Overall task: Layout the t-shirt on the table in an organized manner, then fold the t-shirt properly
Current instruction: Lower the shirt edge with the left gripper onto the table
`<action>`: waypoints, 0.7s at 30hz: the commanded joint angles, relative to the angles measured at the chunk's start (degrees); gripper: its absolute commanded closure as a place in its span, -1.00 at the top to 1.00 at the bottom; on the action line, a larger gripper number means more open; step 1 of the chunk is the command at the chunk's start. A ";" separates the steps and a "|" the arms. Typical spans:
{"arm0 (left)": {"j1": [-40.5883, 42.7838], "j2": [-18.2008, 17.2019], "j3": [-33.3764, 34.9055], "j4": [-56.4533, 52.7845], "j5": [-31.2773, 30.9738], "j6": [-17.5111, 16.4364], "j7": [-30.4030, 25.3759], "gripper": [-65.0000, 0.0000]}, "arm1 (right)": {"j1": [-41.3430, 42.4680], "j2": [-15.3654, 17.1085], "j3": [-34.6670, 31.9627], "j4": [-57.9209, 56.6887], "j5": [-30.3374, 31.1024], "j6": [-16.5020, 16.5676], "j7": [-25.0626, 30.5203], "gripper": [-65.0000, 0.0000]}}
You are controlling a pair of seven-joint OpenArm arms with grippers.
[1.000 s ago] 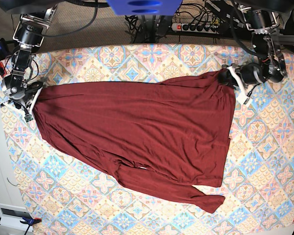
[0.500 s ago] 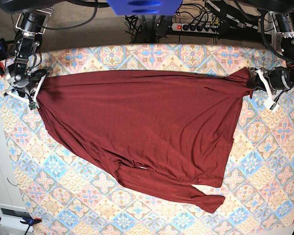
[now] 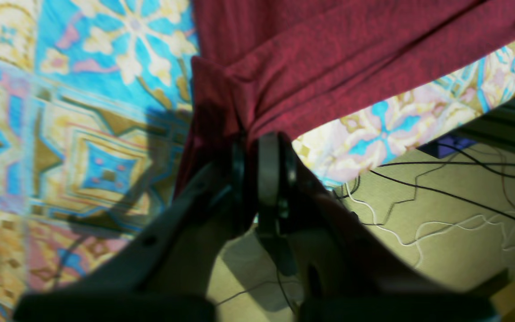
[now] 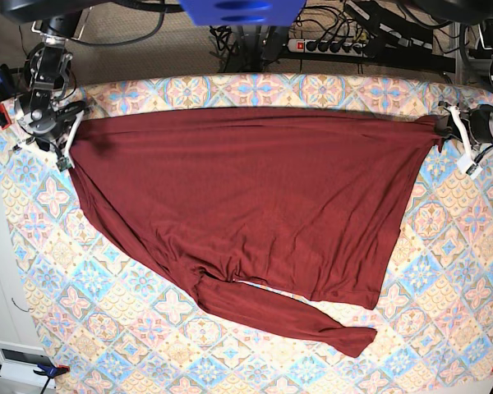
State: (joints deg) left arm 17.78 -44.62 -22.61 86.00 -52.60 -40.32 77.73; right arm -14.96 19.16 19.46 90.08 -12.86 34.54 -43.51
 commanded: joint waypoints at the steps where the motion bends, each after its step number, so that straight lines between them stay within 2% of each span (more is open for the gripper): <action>1: -0.33 -1.84 -0.64 0.64 0.60 0.32 0.11 -1.00 | -0.29 1.11 0.54 1.74 -0.90 -0.74 -1.46 -0.88; 6: -0.95 -1.23 -0.64 0.64 0.16 0.32 0.11 -1.00 | -0.99 1.11 0.54 4.91 -0.90 -0.74 -2.78 -0.88; 15: -10.00 8.27 -0.99 0.64 0.16 0.32 0.20 -1.00 | -0.03 1.11 4.05 3.94 -1.07 -0.74 -2.87 -0.89; 21: -15.63 13.81 -1.08 0.47 0.16 0.32 0.11 -1.00 | 5.86 1.11 3.96 3.15 -1.16 -0.74 -2.96 -0.89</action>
State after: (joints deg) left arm 2.98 -29.45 -23.14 85.78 -51.44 -39.90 78.83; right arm -8.95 19.14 22.98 92.64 -13.37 34.30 -46.19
